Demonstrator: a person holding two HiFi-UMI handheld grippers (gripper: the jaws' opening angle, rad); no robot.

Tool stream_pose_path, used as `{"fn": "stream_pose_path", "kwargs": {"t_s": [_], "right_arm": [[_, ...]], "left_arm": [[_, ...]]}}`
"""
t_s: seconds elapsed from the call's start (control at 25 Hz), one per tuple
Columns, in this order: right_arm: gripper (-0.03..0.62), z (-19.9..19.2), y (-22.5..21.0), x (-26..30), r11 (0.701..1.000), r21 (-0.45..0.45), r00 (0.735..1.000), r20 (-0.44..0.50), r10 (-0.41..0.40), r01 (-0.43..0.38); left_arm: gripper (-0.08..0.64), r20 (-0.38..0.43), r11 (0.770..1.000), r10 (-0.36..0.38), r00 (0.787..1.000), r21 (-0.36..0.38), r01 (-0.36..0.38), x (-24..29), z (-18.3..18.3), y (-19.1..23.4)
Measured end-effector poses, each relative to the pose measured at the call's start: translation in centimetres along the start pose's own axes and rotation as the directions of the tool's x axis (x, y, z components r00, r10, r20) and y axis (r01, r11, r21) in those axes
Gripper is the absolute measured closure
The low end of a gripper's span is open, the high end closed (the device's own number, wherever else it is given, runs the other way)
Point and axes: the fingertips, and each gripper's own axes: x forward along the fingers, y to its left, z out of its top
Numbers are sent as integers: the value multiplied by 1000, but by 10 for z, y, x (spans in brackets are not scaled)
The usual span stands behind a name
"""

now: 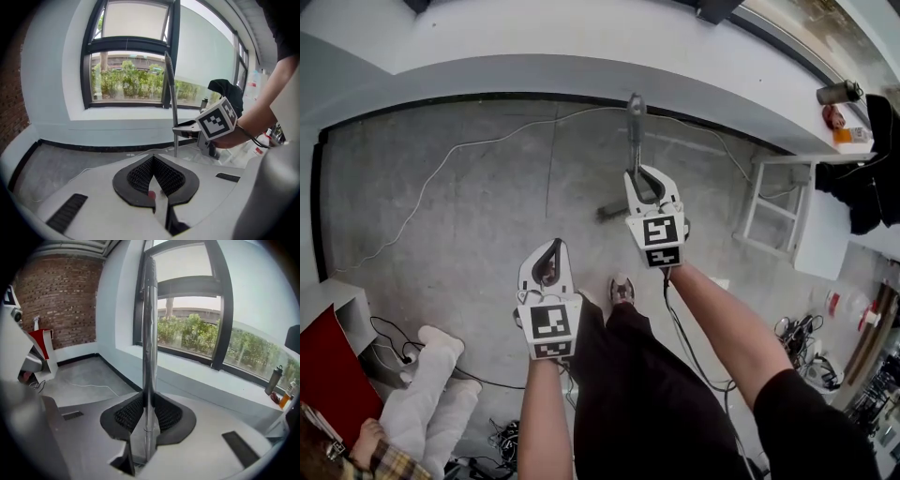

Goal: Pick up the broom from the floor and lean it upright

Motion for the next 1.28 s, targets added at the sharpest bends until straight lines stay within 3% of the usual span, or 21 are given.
{"fn": "stream_pose_path", "kwargs": {"t_s": [0.2, 0.52, 0.8, 1.28], "right_arm": [[525, 6, -14, -10, 997, 51, 997, 44, -69, 66], [525, 9, -20, -17, 993, 65, 991, 85, -103, 97], [525, 7, -28, -24, 975, 111, 973, 110, -203, 191], [525, -6, -3, -36, 976, 12, 969, 115, -217, 217]], "left_arm": [[555, 12, 999, -21, 1000, 35, 21, 4, 10, -8], [555, -2, 999, -34, 999, 33, 34, 7, 5, -13], [555, -16, 998, -41, 999, 50, 41, 8, 1, -10], [555, -27, 998, -32, 999, 54, 34, 13, -2, -1]]}}
